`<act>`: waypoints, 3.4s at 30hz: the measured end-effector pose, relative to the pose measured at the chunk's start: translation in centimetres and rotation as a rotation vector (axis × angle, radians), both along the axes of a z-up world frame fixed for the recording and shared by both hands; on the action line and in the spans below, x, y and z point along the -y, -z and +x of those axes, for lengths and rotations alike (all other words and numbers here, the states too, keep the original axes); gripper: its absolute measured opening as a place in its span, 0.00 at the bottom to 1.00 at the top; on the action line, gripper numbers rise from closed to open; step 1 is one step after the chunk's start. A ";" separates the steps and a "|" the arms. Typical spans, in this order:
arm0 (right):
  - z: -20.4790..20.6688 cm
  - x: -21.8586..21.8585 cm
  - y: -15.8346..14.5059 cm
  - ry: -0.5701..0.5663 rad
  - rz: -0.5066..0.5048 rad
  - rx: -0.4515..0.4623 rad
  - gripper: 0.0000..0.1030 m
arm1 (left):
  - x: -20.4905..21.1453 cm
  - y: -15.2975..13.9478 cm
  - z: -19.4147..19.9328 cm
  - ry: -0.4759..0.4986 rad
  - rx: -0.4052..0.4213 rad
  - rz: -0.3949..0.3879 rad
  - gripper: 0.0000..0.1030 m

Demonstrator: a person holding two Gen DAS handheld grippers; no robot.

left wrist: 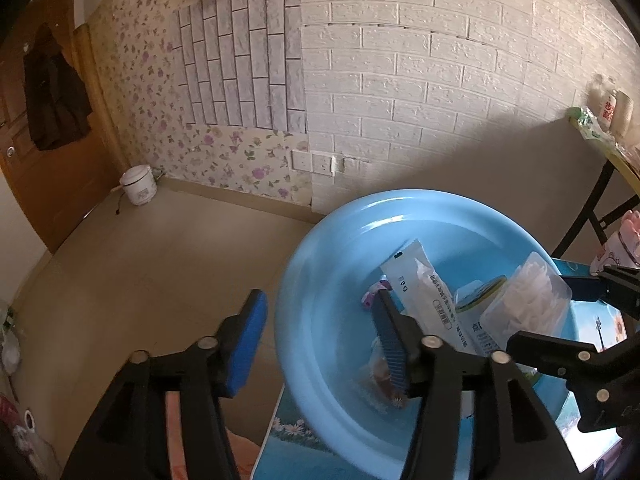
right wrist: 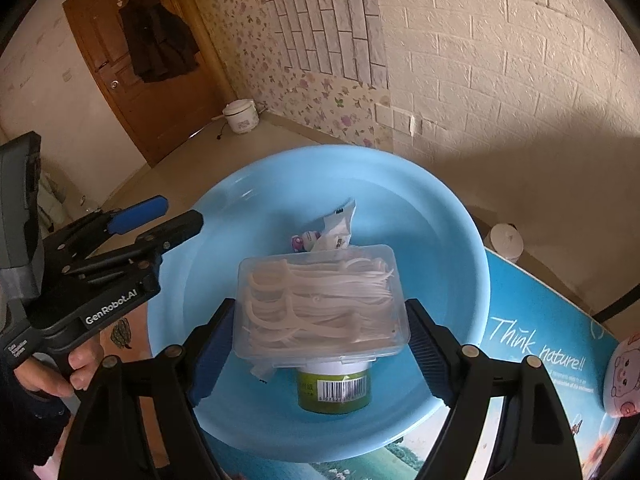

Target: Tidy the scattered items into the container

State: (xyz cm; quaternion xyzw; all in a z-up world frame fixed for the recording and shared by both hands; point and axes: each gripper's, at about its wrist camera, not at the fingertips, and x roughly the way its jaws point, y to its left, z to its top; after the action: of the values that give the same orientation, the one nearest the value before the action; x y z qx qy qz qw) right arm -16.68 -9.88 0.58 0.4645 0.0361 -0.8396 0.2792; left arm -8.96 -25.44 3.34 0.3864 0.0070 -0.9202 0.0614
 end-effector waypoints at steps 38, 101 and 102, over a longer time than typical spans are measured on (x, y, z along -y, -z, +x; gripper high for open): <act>3.4 -5.4 -1.7 0.101 0.000 0.010 0.86 | -3.8 -2.4 2.6 0.026 0.008 -0.018 0.93; 8.6 -23.3 -1.7 0.411 0.001 0.072 0.86 | -22.7 -2.3 4.0 0.293 0.081 -0.068 1.00; 8.6 -23.2 -1.8 0.411 0.001 0.073 0.86 | -22.6 -2.3 4.0 0.291 0.082 -0.066 1.00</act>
State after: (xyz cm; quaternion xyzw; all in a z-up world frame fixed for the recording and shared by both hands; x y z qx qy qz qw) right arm -8.07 13.37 2.34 0.4922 -0.0690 -0.8616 0.1029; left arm -4.93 -2.87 5.63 0.4182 -0.0820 -0.9027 -0.0595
